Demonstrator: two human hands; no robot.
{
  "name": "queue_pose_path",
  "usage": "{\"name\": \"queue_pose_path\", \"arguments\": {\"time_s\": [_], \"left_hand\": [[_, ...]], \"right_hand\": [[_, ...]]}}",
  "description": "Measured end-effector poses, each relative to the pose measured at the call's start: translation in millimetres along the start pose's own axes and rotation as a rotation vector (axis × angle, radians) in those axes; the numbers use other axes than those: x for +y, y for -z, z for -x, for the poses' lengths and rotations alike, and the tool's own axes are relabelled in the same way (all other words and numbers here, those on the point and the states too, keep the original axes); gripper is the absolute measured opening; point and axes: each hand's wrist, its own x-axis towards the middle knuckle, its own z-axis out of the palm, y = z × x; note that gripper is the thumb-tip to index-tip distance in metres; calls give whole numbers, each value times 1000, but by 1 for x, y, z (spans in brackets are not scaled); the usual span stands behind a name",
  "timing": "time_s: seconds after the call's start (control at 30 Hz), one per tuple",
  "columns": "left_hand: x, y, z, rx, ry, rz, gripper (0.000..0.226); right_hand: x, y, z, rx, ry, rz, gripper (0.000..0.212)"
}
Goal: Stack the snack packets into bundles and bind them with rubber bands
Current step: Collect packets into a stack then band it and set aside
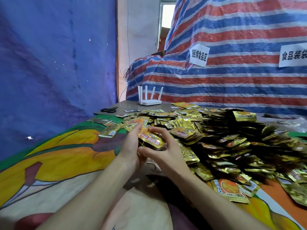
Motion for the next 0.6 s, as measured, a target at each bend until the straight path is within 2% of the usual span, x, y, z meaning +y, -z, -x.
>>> {"name": "queue_pose_path", "arguments": {"time_s": [0.13, 0.23, 0.33, 0.4, 0.47, 0.6], "left_hand": [[-1, -2, 3, -30, 70, -5, 61], [-2, -2, 3, -27, 47, 3, 57], [-3, -5, 6, -36, -2, -27, 50], [-1, -4, 6, -50, -36, 2, 47], [1, -2, 3, -80, -77, 19, 51], [-5, -3, 0, -103, -110, -129, 50]], "right_hand": [[2, 1, 0, 40, 70, 183, 59], [0, 1, -1, 80, 62, 193, 48], [-3, 2, -3, 228, 41, 88, 31], [-5, 9, -6, 344, 17, 89, 35], [-4, 18, -8, 269, -65, 112, 42], [-3, 17, -8, -75, -324, -183, 33]]}}
